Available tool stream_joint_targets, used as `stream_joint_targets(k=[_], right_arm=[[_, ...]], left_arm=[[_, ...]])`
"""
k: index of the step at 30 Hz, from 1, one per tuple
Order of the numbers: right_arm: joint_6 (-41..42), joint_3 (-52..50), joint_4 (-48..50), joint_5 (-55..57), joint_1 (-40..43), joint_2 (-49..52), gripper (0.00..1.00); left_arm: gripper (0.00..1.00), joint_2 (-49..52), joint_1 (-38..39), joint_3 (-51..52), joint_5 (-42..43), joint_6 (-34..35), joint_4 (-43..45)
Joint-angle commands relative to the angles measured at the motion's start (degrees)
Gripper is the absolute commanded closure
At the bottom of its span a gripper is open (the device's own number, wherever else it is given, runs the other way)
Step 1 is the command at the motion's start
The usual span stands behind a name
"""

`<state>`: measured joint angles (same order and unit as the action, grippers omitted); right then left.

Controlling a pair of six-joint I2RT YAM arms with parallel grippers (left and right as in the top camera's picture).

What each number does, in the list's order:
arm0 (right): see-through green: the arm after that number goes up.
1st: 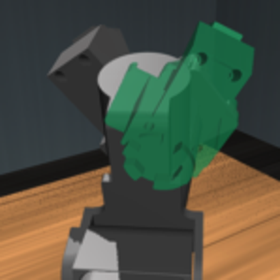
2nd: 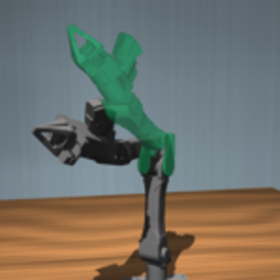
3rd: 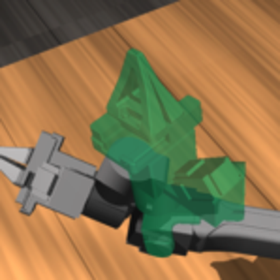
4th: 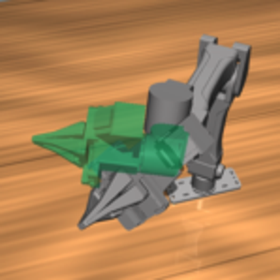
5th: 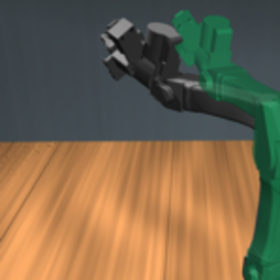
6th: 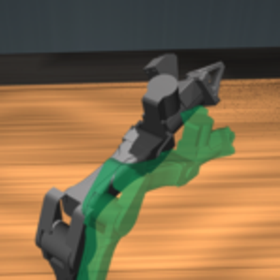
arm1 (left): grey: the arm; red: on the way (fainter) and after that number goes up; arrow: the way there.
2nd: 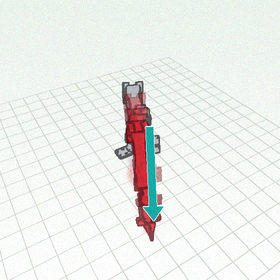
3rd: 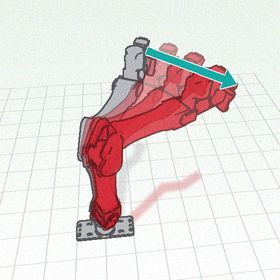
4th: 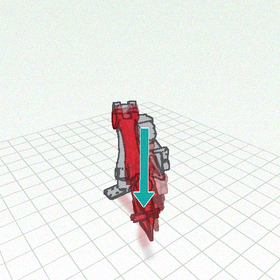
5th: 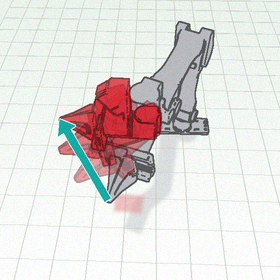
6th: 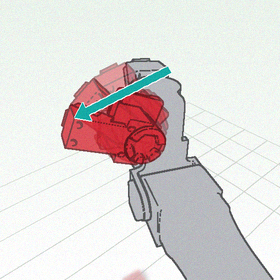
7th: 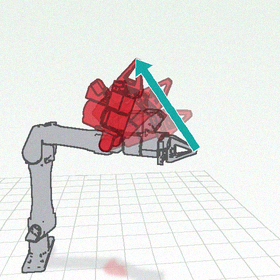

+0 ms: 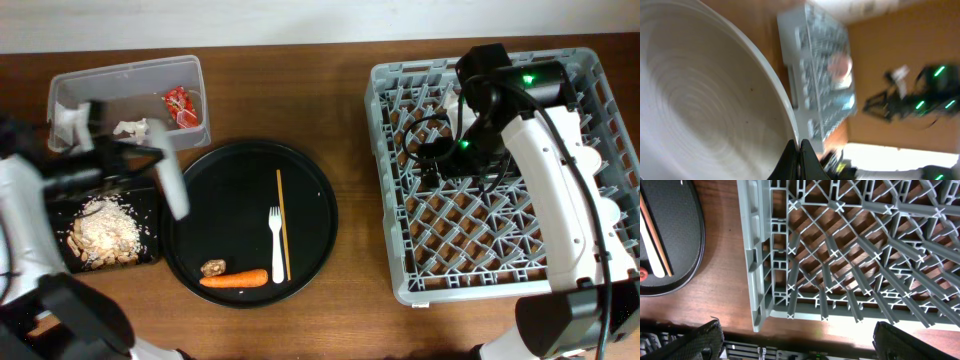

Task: Sort waste into correct bins and load items into the dishwasher rack
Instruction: 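Bring the plate back over the round tray and grasp it with the right gripper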

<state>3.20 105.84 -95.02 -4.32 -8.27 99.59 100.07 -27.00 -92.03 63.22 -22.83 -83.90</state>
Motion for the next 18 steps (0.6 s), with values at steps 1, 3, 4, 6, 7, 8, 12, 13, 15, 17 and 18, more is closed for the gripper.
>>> stream_joint_targets(k=[1,3,4,6,7,8,12,13,15,17,18], right_arm=[[0.3,-0.3,-0.2,0.5,0.1,0.5,0.01],[0.3,-0.3,-0.2,0.5,0.1,0.5,0.01],[0.3,-0.3,-0.2,0.5,0.1,0.5,0.01],[0.3,-0.3,-0.2,0.5,0.1,0.5,0.01],[0.3,-0.3,-0.2,0.5,0.1,0.5,0.01],[0.3,-0.3,-0.2,0.5,0.1,0.5,0.01],[0.3,-0.3,-0.2,0.5,0.1,0.5,0.01],[0.2,-0.3,-0.2,0.5,0.1,0.5,0.01],[0.3,-0.3,-0.2,0.5,0.1,0.5,0.01],[0.2,-0.3,-0.2,0.5,0.1,0.5,0.01],[0.2,-0.3,-0.2,0.5,0.1,0.5,0.01]], left_arm=[[1.00,-1.1,10.7,0.0,-10.2,3.7,3.3],[1.00,-0.9,18.8,0.0,-19.1,10.1,7.8],[1.00,-0.8,21.3,0.0,-22.6,11.9,9.2],[1.00,0.0,28.3,0.0,-32.3,17.8,13.2],[1.00,0.5,31.3,0.1,-35.5,20.0,14.7],[1.00,1.1,33.6,0.1,-37.5,21.6,15.8],[1.00,5.4,43.0,0.1,-43.7,27.7,18.0],[1.00,6.6,44.8,0.1,-44.8,28.4,18.1],[1.00,10.0,49.1,0.1,-47.7,30.8,18.1],[1.00,12.4,51.6,0.1,-48.1,32.0,18.1],[1.00,13.2,52.3,0.1,-48.0,32.6,18.1]])
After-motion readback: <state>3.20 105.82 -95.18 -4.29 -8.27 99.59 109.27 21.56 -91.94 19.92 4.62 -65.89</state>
